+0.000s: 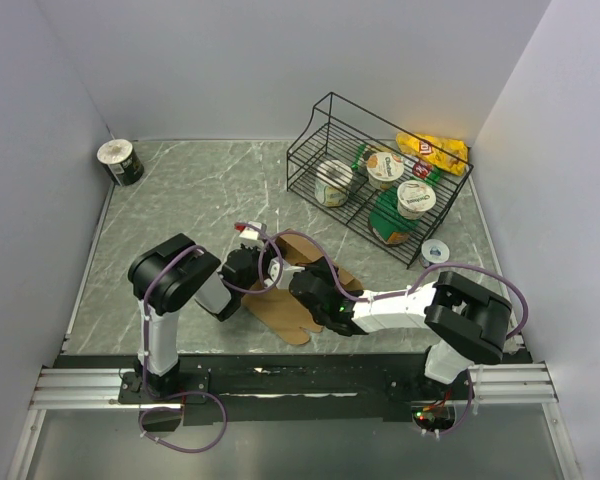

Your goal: Fold the paper box

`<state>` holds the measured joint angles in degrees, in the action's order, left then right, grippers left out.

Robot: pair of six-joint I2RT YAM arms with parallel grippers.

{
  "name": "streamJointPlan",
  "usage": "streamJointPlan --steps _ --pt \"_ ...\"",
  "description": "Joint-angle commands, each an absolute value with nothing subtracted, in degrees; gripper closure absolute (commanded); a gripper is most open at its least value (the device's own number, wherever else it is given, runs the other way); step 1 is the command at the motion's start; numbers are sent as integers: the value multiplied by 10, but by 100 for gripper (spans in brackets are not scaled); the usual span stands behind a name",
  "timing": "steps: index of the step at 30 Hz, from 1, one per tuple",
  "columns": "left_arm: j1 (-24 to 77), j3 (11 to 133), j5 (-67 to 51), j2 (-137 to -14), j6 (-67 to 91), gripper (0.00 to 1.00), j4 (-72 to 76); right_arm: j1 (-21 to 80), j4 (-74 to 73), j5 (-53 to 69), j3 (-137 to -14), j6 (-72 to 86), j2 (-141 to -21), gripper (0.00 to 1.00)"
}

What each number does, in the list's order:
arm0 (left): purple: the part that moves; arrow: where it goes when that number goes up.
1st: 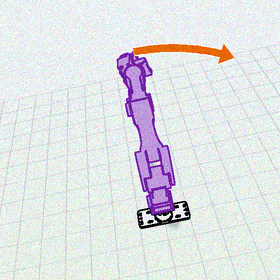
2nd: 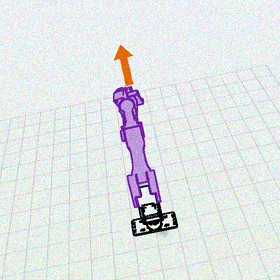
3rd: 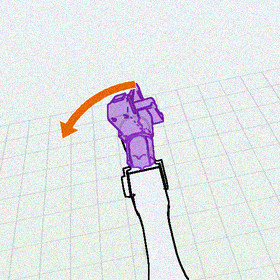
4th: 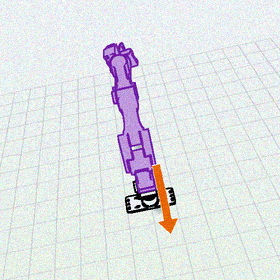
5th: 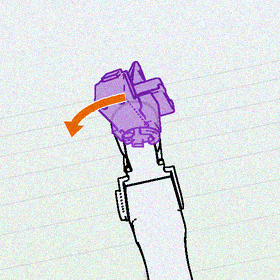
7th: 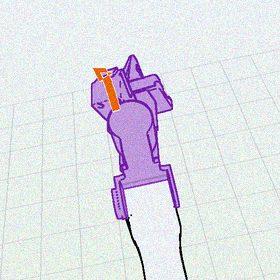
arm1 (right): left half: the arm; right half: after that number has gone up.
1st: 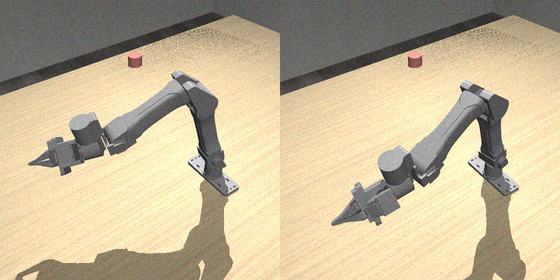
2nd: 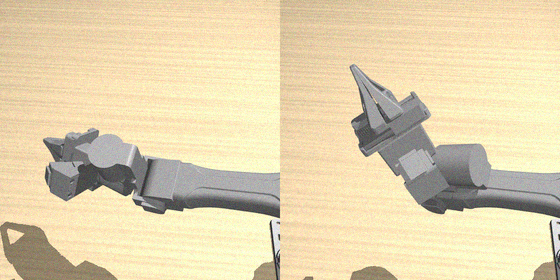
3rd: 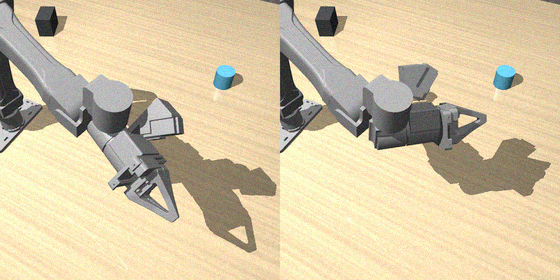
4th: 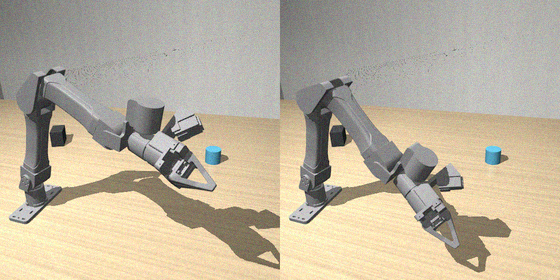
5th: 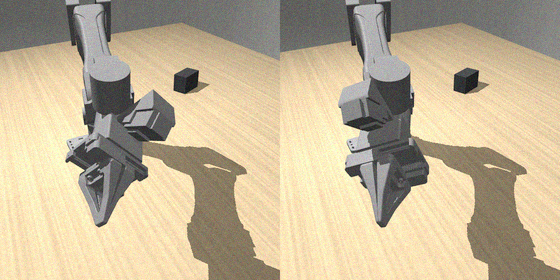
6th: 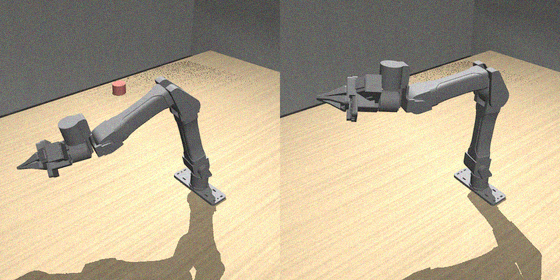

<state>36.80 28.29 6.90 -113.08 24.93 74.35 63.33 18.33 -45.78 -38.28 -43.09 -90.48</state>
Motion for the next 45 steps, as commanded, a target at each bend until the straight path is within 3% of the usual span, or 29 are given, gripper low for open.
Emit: streamJointPlan --steps 1,5,16,24,36,39,43,45 --pt "359 309 130 -1124 303 92 763 642 134 -383 -374 -377 -903 100" --pt "359 290 170 -1114 359 98 762 642 134 -382 -374 -375 -904 100" --pt "358 296 156 -1124 408 94 774 642 135 -385 -368 -370 -901 100" --pt "358 264 86 -1132 369 51 865 642 144 -387 -365 -374 -896 100" --pt "356 238 77 -1078 320 29 848 643 152 -390 -362 -378 -891 100" --pt "352 236 60 -1074 306 31 855 643 155 -391 -361 -374 -882 88" --pt "345 231 38 -1073 300 32 870 642 160 -391 -359 -370 -862 64" --pt "344 218 27 -1070 294 31 881 642 163 -395 -359 -371 -853 59"
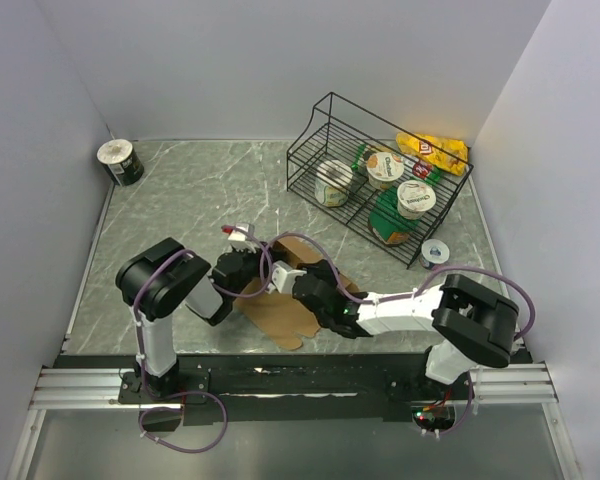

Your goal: Fold the paper box

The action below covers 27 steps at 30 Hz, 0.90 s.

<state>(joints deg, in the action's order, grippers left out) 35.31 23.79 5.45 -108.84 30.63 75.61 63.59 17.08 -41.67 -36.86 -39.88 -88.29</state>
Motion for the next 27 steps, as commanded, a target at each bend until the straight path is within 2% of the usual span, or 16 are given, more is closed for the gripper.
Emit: streamJointPlan --steps 1,4,7,10,17,22,23,27 --pt "344 215 24 -1065 293 30 888 643 162 -395 -359 -370 -849 52" --pt "342 210 7 -1055 287 28 882 643 153 -394 -359 -353 -826 37" --pt "342 207 4 -1047 290 29 879 642 131 -381 -359 -327 -785 27" --pt "342 203 5 -1042 292 28 875 643 98 -367 -358 -306 -737 23" --pt "340 175 -11 -1006 291 17 883 643 12 -316 -368 -240 -635 21" --pt "340 140 -24 -937 285 9 847 643 -47 -275 -416 -153 -608 20" --pt "339 135 -33 -925 280 6 840 642 -54 -268 -426 -137 -610 20" --pt "330 109 -61 -828 281 6 786 635 -68 -272 -467 -43 -636 28"
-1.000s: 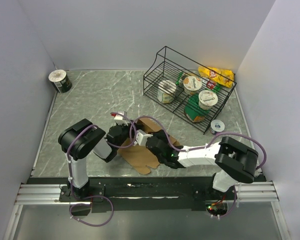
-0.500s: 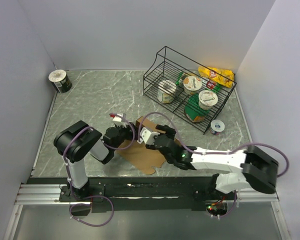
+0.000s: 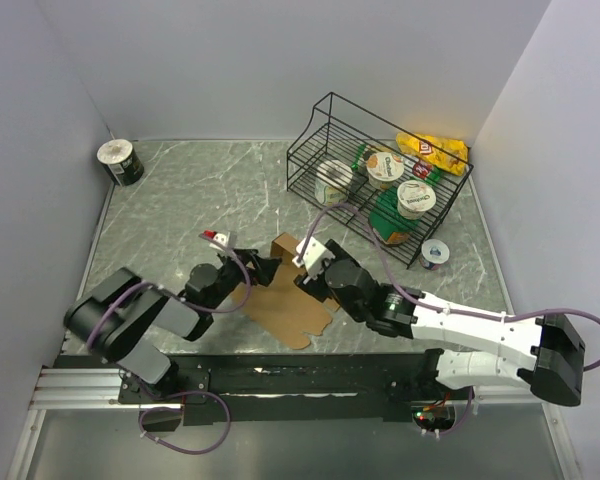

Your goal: Fold the paper box

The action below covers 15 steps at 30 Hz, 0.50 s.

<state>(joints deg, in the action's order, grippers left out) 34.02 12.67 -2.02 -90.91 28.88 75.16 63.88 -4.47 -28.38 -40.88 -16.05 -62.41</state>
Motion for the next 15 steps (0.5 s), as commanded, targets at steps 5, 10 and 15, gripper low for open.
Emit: streamJointPlan --steps 5,10,15 --pt "277 125 -108 -713 301 18 599 612 -107 -246 -527 43 -685 47" --pt "235 238 -213 -696 295 19 452 578 -101 -182 -514 93 -698 58" --pt "233 293 -248 -759 304 28 435 554 -81 -160 -481 105 -709 61"
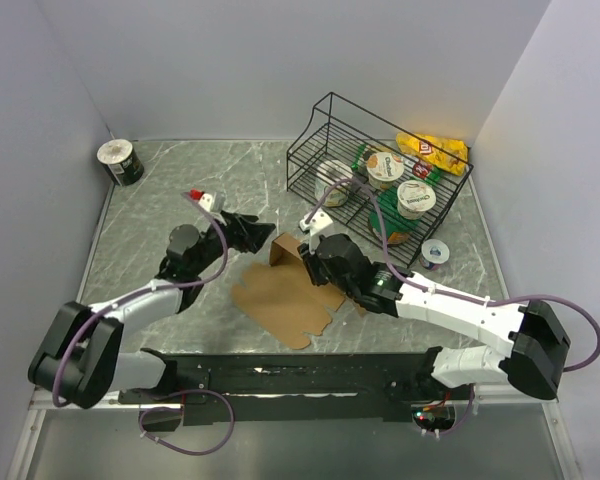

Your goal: Fold the paper box

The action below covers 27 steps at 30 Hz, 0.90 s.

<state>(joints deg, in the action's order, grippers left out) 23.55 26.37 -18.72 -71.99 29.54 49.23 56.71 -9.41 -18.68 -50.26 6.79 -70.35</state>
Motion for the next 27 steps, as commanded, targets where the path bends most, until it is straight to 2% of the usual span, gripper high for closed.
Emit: streamJointPlan --steps 1,15,27 --pt "233 298 -254 -769 307 30 433 553 -78 -157 -476 106 -714 61" --pt "227 343 -300 -905 363 41 497 547 -49 -156 -411 130 -712 62" --pt "227 331 -298 -938 389 58 534 548 -50 -157 -405 126 -720 64"
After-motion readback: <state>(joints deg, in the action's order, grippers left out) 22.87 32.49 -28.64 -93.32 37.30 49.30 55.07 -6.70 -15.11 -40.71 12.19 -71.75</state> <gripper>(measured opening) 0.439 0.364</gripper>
